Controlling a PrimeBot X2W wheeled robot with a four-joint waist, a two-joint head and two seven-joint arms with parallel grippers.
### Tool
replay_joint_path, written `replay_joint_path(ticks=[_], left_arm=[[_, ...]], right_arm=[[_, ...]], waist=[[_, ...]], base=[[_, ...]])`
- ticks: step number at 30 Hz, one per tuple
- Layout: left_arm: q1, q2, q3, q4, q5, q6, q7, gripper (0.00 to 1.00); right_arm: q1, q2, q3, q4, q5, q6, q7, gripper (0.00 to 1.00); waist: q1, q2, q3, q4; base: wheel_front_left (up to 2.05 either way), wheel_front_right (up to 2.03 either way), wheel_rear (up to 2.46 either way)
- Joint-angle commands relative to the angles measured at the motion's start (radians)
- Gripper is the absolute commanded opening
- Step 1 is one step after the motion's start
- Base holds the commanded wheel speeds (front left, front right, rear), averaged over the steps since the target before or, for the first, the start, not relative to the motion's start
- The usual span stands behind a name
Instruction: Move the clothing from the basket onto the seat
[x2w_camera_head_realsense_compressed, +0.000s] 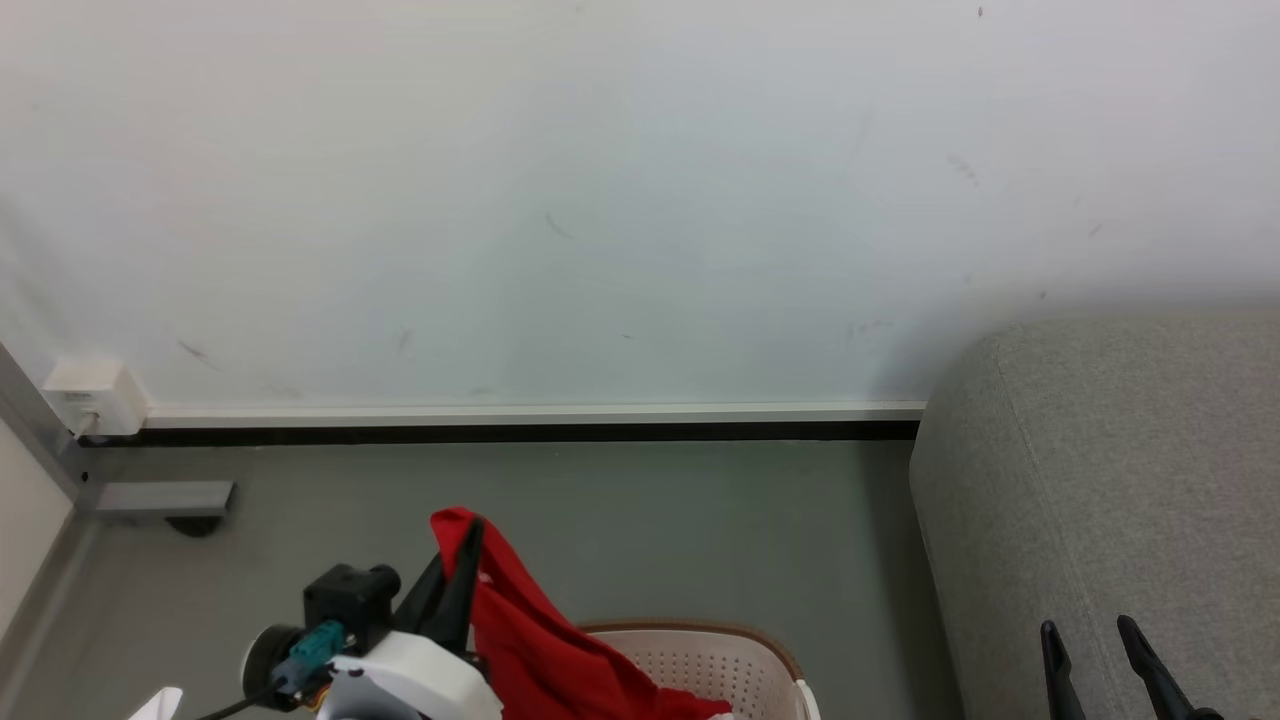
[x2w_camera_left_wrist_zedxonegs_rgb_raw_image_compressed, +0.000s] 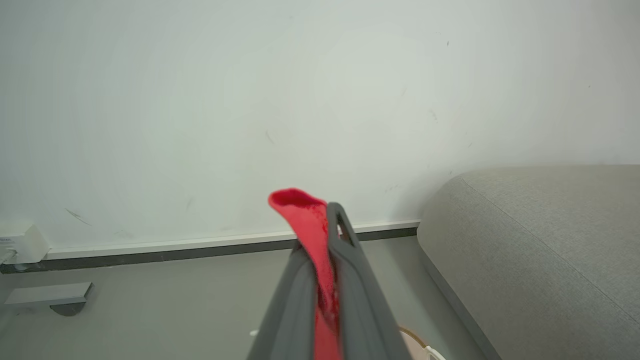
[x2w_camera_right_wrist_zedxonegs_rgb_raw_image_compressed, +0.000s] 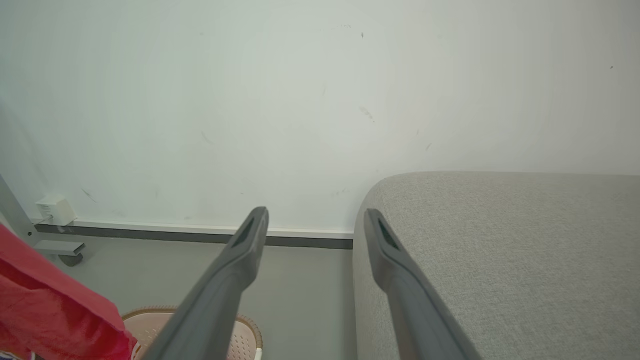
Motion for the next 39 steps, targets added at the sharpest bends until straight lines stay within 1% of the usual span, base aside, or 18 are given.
replay_joint_path(ticks=[1,7,10,14,22,24,29,34,39], left_arm=[[-0.01,0.005,0.004,-0.008,-0.002,0.005,0.002,0.0],[-0.023,0.007,-0.002,-0.036,0.001,0.007,0.002,0.0],[-0.033,0.008,-0.008,-0.058,0.006,0.005,0.008,0.0],[-0.059,0.004,-0.023,-0.099,0.018,-0.001,0.024,0.0],[-0.126,-0.018,-0.061,-0.175,0.031,-0.012,0.073,0.0],[-0.14,-0.028,-0.073,-0.184,0.033,-0.015,0.084,0.0],[-0.174,-0.067,-0.102,-0.197,0.039,-0.02,0.092,0.0],[-0.199,-0.11,-0.136,-0.197,0.044,-0.026,0.097,0.0],[-0.221,-0.143,-0.176,-0.21,0.055,-0.036,0.108,0.0]], right_arm=[[0.01,-0.002,0.002,0.002,0.014,-0.003,0.001,1.0],[0.006,-0.011,0.008,0.005,0.015,-0.003,0.001,1.0],[-0.008,-0.019,0.032,-0.004,0.018,-0.003,0.001,1.0],[-0.023,-0.053,0.136,-0.027,0.038,-0.003,0.001,1.0],[-0.115,-0.145,0.401,-0.078,0.091,-0.003,0.001,1.0],[-0.149,-0.166,0.463,-0.085,0.102,-0.003,0.001,1.0],[-0.232,-0.193,0.597,-0.091,0.119,-0.003,0.004,1.0],[-0.297,-0.187,0.661,-0.079,0.121,-0.003,0.006,1.0],[-0.332,-0.179,0.665,-0.051,0.107,-0.003,0.005,1.0]], waist=[[0.0,0.0,0.0,0.0],[0.0,0.0,0.003,0.0],[0.0,0.0,0.004,0.001],[0.0,0.0,0.005,0.009],[0.0,0.0,0.004,0.015],[0.0,0.0,0.003,0.016],[0.0,0.0,0.003,0.018],[0.0,0.0,0.001,0.017],[0.0,0.0,0.001,0.017]], base=[[0.0,0.0,0.0],[0.0,0.0,0.0],[0.0,0.0,0.0],[0.0,0.0,0.0],[0.0,0.0,0.0],[0.0,0.0,0.0],[0.0,0.0,0.0],[0.0,0.0,0.0],[0.0,0.0,0.0]])
